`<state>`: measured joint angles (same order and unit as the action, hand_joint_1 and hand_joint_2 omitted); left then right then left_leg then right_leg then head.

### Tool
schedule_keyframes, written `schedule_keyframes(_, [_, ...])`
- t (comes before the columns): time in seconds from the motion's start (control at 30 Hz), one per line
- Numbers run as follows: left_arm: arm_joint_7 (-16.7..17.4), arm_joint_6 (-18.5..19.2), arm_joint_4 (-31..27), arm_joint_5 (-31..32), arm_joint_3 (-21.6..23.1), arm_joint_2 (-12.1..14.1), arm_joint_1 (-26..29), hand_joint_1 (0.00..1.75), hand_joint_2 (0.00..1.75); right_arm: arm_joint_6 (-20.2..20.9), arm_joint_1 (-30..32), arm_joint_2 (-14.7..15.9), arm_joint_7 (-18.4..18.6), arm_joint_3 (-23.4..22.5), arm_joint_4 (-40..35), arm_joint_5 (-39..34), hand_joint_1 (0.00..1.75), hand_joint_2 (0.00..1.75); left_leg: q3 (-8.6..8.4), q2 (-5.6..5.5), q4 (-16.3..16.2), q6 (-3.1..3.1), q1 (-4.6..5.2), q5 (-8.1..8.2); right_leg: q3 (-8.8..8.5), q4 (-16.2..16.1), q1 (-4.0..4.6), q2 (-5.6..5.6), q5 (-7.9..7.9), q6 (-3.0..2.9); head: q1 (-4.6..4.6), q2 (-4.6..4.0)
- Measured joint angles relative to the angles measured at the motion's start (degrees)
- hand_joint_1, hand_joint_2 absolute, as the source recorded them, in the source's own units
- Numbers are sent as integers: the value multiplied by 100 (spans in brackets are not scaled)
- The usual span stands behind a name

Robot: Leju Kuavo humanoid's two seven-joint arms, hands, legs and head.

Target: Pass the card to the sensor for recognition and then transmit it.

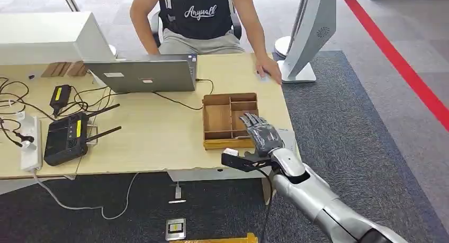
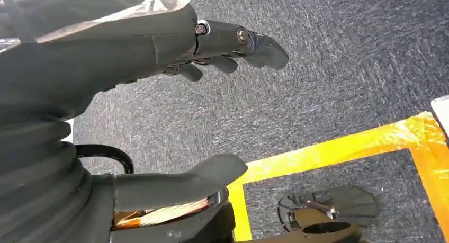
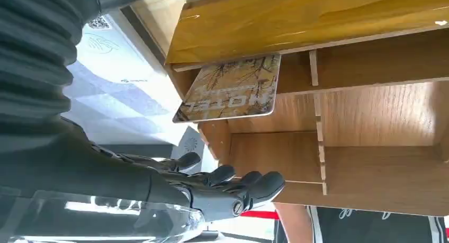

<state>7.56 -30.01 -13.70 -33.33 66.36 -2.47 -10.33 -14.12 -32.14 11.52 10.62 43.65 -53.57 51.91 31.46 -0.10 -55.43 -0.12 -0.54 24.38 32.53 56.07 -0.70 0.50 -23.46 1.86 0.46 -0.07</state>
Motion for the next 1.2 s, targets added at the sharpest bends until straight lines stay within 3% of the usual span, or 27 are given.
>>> schedule_keyframes(0.33, [13, 11, 0, 7, 0, 0, -3, 0, 175, 96, 34, 11, 33, 0, 2, -33, 0, 175, 1, 0, 0, 0, 0, 0, 0, 0, 0, 0, 0, 0, 0, 0])
schedule_keyframes(0.37, [13, 11, 0, 7, 0, 0, -3, 0, 175, 107, 38, 11, 31, 0, 2, -37, 16, 175, 1, 0, 0, 0, 0, 0, 0, 0, 0, 0, 0, 0, -2, 0])
schedule_keyframes(0.4, [13, 9, 0, 0, 0, 0, -3, 0, 175, 133, 38, 11, 20, 0, 9, -44, 108, 175, 1, 0, 0, 0, 0, 0, 0, 0, 0, 0, 0, 0, 0, 0])
schedule_keyframes(0.43, [13, 7, 0, -7, 0, 0, -3, 0, 175, 149, 38, 9, 7, 0, 18, -48, 175, 175, 1, 0, 0, 0, 0, 0, 0, 0, 0, 0, 0, 0, -2, 0])
schedule_keyframes(1.2, [-92, -59, -2, -59, -63, 2, 21, 0, 175, 57, -92, -164, -162, -7, 289, -96, 175, 175, 1, 0, 0, 0, 0, 0, 0, 0, 0, 0, 0, 0, 0, 0])
